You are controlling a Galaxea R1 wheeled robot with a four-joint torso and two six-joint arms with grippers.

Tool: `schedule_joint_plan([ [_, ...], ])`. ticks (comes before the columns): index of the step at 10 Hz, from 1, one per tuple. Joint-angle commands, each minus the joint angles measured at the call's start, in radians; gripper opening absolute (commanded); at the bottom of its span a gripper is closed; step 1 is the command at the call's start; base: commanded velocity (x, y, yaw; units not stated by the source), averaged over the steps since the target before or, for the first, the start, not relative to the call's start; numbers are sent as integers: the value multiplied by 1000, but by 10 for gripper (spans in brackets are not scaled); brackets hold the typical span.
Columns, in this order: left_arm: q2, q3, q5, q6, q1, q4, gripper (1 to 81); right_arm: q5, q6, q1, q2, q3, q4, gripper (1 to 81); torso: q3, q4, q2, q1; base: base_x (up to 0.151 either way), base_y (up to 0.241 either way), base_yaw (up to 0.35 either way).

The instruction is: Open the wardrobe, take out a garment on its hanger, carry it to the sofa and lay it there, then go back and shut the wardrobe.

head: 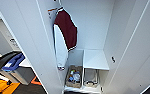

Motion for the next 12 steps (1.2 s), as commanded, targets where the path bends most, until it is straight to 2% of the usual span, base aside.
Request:
schedule_joint_plan([
  [1, -12, -3, 33, -4, -21, -4, 811, -77, -8, 16, 23, 12, -13, 811, 0, 0, 0, 0, 82, 0, 0],
  [5, -12, -3, 33, -4, -21, -23, 811, -77, -7, 13, 23, 15, -21, 811, 0, 0, 1, 1, 20, 0, 0],
  [7, -18, -11, 47, -10, -15, -26, 811, -77, -8, 15, 26, 16, -35, 811, 74, 0, 0, 1, 0, 0, 0],
  [9, -15, -15, 185, -37, -4, -29, 811, -79, -8, 16, 28, 16, -41, 811, 129, 0, 1, 1, 0, 0, 0],
  [11, -18, -15, 191, -110, 28, -31, 811, -79, -8, 13, 26, 13, -51, 811, 203, 0, 0, 0, 0, 0, 0],
  [12, -4, -17, 213, -113, 50, -47, 811, -79, -7, 13, 23, 9, -53, 811, 236, 0, 0, 0, 0, 0, 0],
])
